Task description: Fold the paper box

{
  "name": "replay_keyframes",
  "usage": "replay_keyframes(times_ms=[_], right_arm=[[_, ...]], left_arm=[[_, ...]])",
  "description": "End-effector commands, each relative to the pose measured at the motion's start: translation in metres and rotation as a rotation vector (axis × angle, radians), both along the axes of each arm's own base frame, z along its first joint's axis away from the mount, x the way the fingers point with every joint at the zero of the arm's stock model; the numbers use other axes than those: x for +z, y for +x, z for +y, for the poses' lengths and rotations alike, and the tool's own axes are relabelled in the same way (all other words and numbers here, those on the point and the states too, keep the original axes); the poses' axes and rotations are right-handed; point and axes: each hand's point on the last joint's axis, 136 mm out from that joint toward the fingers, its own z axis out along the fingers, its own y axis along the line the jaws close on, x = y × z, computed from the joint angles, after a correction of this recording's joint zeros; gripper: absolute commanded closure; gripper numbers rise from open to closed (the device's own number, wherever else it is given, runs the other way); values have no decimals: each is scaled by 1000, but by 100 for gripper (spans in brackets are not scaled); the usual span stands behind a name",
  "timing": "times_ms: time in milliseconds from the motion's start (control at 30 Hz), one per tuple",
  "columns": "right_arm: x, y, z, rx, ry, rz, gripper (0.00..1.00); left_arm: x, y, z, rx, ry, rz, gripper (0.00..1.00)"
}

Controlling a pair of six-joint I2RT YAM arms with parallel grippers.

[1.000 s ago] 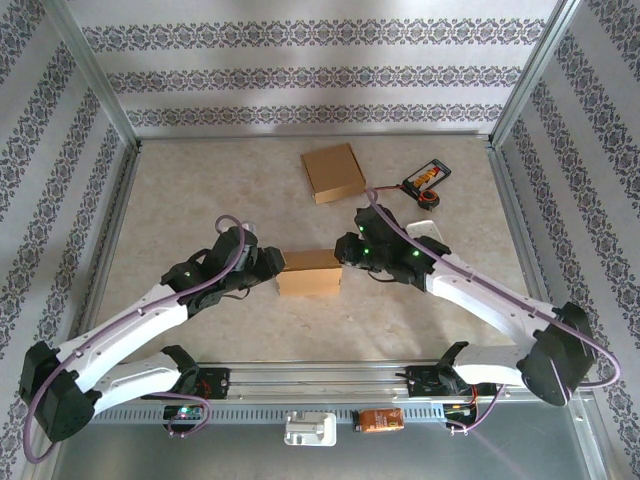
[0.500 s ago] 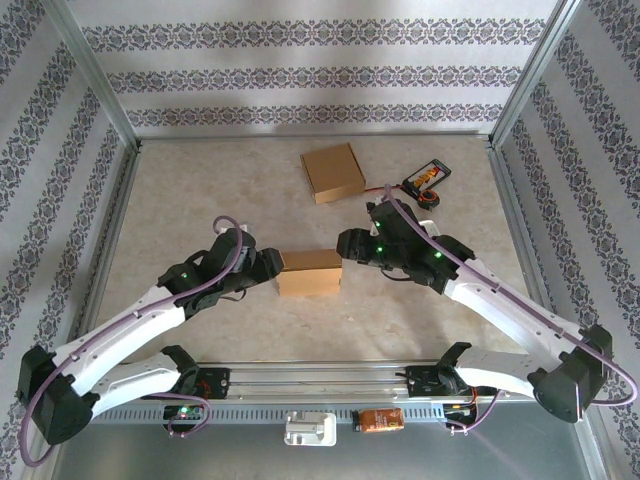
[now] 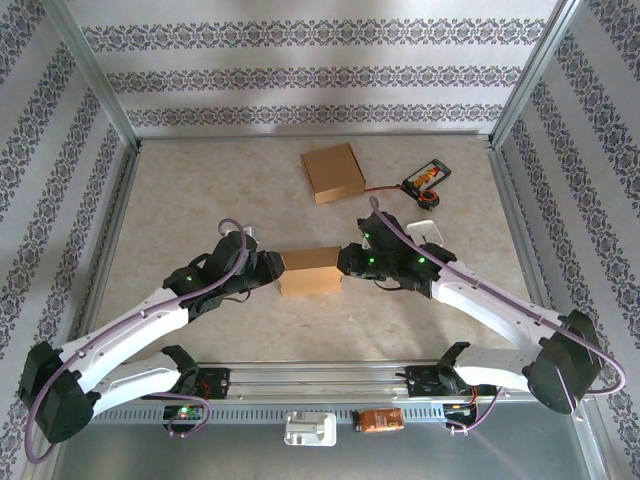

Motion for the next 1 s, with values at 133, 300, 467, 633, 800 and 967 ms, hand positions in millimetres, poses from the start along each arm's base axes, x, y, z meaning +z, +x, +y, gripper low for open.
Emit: replay_keyframes(times_ms=[133, 300, 467, 633, 800, 967], right_arm=[[21, -3, -11, 6, -46, -37, 60], [19, 4, -5, 21, -47, -43, 70], [-17, 0, -2, 23, -53, 16, 83], [-31, -7, -4, 29, -73, 55, 89], [-24, -34, -8, 69, -73, 76, 90], [-29, -101, -39, 115, -108, 212, 78]], left_arm=[[15, -7, 14, -3, 78, -31, 53], [16, -5, 8, -21, 57, -38, 54], [-12, -8, 0, -39, 36, 21, 68], [-20, -14, -4, -72, 35, 60, 80], [-10, -31, -5, -121, 8, 97, 80], [-6, -83, -11, -219, 16, 180, 73]])
